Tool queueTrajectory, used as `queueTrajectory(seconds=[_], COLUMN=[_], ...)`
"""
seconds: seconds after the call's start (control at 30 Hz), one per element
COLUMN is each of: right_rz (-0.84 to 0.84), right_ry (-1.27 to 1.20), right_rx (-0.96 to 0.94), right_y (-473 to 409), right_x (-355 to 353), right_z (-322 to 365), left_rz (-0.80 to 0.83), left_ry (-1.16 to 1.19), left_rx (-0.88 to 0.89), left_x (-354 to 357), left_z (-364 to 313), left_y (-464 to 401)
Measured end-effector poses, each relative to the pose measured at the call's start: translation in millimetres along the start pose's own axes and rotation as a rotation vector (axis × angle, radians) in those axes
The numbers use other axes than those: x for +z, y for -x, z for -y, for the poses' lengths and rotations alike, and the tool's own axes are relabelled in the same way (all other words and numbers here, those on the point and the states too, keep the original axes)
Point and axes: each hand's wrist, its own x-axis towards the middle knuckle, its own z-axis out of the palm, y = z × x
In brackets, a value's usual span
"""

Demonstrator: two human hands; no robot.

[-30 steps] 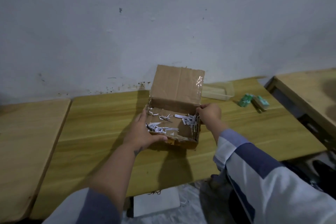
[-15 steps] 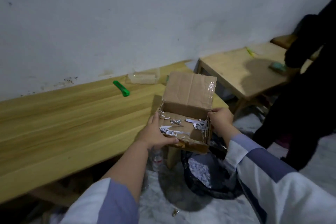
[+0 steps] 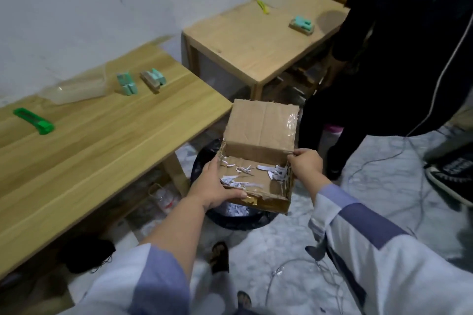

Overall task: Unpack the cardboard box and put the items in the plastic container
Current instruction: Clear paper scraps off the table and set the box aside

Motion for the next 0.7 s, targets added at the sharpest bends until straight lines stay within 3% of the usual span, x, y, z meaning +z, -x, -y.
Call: queueTrajectory(seconds=[0.27,0.47,0.57,0.7], right_rz=[0.16,0.328,0.297,0.296], right_ry=[0.122,0.17,0.212,0.275], right_rx=[0.11,0.173,0.153,0.11], right_y=[-77,-128,-142,-148], right_x=[75,168,198,217], right_z=[-34,-63,-78,-89], left_rz=[0.112,0.223,0.244,0.285], left_ry=[0.038,0.065,0.127,-0.027], left_rx=[-0.159,-0.385,-0.479,-0.43], left_x=[37,63,77,94], left_z=[46,115,127,137], left_y=[-75,-147,-170,-186])
